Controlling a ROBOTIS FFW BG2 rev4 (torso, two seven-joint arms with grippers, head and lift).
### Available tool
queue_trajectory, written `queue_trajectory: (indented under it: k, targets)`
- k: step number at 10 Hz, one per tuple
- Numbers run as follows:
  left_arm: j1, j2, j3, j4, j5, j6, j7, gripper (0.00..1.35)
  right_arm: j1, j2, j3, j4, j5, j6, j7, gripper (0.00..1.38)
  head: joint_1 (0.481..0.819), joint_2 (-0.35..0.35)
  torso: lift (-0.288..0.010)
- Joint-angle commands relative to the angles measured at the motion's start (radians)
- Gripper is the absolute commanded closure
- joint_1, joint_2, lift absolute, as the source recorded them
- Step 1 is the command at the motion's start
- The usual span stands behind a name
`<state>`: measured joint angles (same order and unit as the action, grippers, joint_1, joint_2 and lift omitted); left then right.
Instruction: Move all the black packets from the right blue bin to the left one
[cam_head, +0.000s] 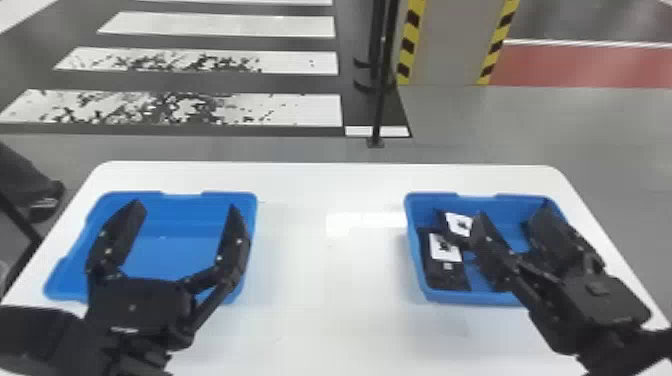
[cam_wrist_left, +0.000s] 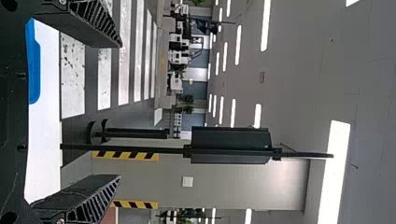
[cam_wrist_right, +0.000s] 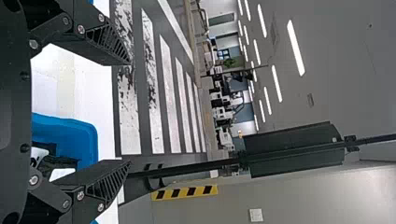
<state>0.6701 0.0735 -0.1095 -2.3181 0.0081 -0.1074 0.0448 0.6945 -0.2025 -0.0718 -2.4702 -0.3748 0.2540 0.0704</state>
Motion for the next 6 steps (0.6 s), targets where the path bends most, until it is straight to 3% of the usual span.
queue_trajectory:
  k: [1,6]
  targets:
    - [0.0,0.0,0.0,0.0,0.0,-0.001,0.0,0.02,0.0,0.0,0.0,0.0,0.0,0.004,0.0,0.3,0.695,-0.035,-0.14]
    - [0.0,0.0,0.002,0.0,-0.002,-0.008,0.0,0.02,-0.002,0.0,0.0,0.002,0.0,0.004,-0.003,0.3,0.695,-0.035,-0.14]
